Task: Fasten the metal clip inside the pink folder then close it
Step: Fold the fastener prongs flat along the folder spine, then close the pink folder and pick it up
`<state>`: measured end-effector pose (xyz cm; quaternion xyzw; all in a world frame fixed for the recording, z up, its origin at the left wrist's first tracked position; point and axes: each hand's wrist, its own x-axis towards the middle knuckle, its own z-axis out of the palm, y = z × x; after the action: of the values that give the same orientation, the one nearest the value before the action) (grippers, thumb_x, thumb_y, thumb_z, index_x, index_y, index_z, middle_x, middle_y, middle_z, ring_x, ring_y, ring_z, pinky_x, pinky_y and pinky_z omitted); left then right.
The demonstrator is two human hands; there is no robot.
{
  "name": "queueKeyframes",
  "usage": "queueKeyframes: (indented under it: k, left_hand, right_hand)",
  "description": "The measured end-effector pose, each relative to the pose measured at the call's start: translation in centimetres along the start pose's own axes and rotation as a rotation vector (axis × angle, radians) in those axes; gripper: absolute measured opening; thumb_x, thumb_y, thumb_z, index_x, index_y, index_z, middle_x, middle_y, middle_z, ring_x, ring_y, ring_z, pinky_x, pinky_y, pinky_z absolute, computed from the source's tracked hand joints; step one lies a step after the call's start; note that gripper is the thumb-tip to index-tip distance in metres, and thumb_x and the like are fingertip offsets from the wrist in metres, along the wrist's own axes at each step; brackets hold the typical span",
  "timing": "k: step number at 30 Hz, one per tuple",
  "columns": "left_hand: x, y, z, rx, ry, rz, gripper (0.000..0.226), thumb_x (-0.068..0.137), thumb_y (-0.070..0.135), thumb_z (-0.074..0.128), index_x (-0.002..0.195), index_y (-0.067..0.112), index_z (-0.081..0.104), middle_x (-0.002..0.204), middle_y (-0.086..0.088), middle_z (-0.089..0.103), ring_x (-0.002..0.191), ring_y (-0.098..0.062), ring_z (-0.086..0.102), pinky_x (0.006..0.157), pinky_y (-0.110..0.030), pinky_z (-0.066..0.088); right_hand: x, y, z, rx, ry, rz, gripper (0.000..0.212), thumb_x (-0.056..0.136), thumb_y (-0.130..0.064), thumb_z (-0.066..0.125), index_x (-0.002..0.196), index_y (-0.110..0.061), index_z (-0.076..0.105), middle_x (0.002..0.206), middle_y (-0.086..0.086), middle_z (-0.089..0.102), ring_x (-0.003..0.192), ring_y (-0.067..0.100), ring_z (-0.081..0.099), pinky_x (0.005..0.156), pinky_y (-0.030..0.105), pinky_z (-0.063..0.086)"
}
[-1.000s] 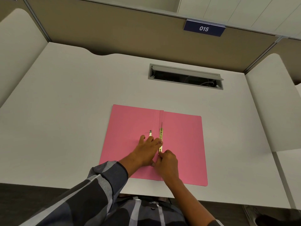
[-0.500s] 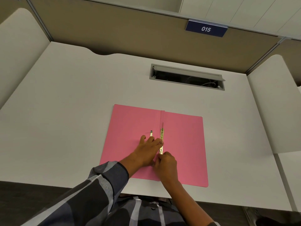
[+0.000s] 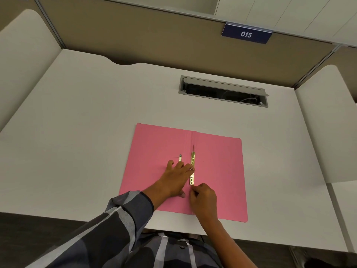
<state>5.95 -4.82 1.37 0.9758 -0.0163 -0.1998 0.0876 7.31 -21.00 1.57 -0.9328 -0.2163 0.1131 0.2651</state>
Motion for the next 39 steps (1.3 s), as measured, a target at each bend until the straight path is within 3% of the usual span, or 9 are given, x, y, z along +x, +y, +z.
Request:
queueKeyframes:
  k: [5,10,15,20,22,24,26,31,39]
  left_hand:
    - [0.0,0.1,0.0,-0.013,0.006,-0.006,0.111,0.077,0.053,0.085,0.163,0.02,0.024,0.168,-0.001,0.027,0.15,-0.03,0.031,0.119,-0.059,0.02]
    - [-0.3,0.3,-0.1,-0.036,0.005,-0.011,0.11,0.077,0.049,0.086,0.164,0.02,0.024,0.169,-0.001,0.026,0.151,-0.03,0.029,0.12,-0.059,0.018]
    - [-0.4,0.4,0.0,-0.092,0.025,-0.015,0.111,0.076,0.046,0.087,0.164,0.021,0.025,0.171,0.0,0.024,0.153,-0.029,0.027,0.12,-0.057,0.017]
    - [-1.2,-0.6,0.5,-0.213,0.095,-0.006,0.103,0.08,0.049,0.082,0.164,0.027,0.026,0.174,0.002,0.019,0.157,-0.026,0.022,0.122,-0.052,0.016]
    - [-2.1,-1.3,0.8,-0.334,0.218,-0.111,0.09,0.084,0.05,0.077,0.161,0.031,0.035,0.172,0.004,0.025,0.156,-0.024,0.027,0.122,-0.048,0.018]
    - [-3.2,-2.4,1.0,-0.467,0.388,-0.345,0.074,0.087,0.047,0.076,0.153,0.029,0.048,0.165,0.002,0.039,0.15,-0.026,0.038,0.119,-0.049,0.026]
    - [-4.2,-3.9,1.0,-0.536,0.451,-0.6,0.063,0.09,0.044,0.075,0.147,0.024,0.057,0.157,-0.004,0.048,0.143,-0.03,0.045,0.113,-0.051,0.034]
    - [-6.1,-8.3,0.3,-0.575,0.375,-0.929,0.062,0.092,0.044,0.071,0.146,0.019,0.055,0.151,-0.012,0.05,0.138,-0.038,0.047,0.108,-0.055,0.038]
    - [-6.5,-10.4,-1.2,-0.697,0.263,-1.103,0.074,0.094,0.055,0.065,0.153,0.013,0.045,0.151,-0.018,0.049,0.141,-0.041,0.046,0.112,-0.055,0.037]
  right_hand:
    - [-0.5,1.0,0.0,0.054,0.012,-0.006,0.013,0.089,-0.017,0.077,0.096,-0.008,0.082,0.082,0.007,0.076,0.065,0.015,0.057,0.062,0.012,0.038]
    - [-0.4,1.2,-0.2,0.144,0.024,-0.002,0.021,0.09,-0.014,0.074,0.111,-0.008,0.077,0.093,0.009,0.075,0.073,0.015,0.06,0.072,0.029,0.056]
    - [0.7,1.4,-0.4,0.128,-0.07,-0.007,0.041,0.096,-0.011,0.066,0.137,-0.013,0.062,0.103,0.012,0.065,0.083,0.024,0.062,0.076,0.024,0.048]
    - [1.3,1.9,-0.5,0.124,-0.143,-0.049,0.048,0.095,-0.014,0.067,0.142,-0.02,0.057,0.105,0.008,0.056,0.083,0.022,0.059,0.076,0.023,0.05]
    - [1.5,2.0,-0.6,0.119,-0.143,-0.061,0.047,0.096,-0.017,0.065,0.142,-0.023,0.057,0.103,0.005,0.055,0.082,0.021,0.059,0.075,0.023,0.051]
    - [1.5,2.2,-0.6,0.111,-0.141,-0.07,0.047,0.097,-0.019,0.064,0.143,-0.024,0.056,0.103,0.004,0.055,0.083,0.02,0.059,0.075,0.025,0.053]
    - [1.5,2.2,-0.5,0.106,-0.133,-0.071,0.047,0.098,-0.019,0.064,0.144,-0.024,0.055,0.103,0.003,0.056,0.084,0.02,0.06,0.076,0.025,0.054]
    - [1.3,2.2,-0.3,0.082,-0.121,-0.091,0.043,0.097,-0.018,0.065,0.14,-0.022,0.059,0.098,0.001,0.055,0.081,0.019,0.059,0.072,0.02,0.051]
    - [1.3,2.2,0.0,0.049,-0.125,-0.107,0.04,0.098,-0.017,0.064,0.138,-0.018,0.06,0.098,0.003,0.055,0.082,0.019,0.056,0.071,0.022,0.05]
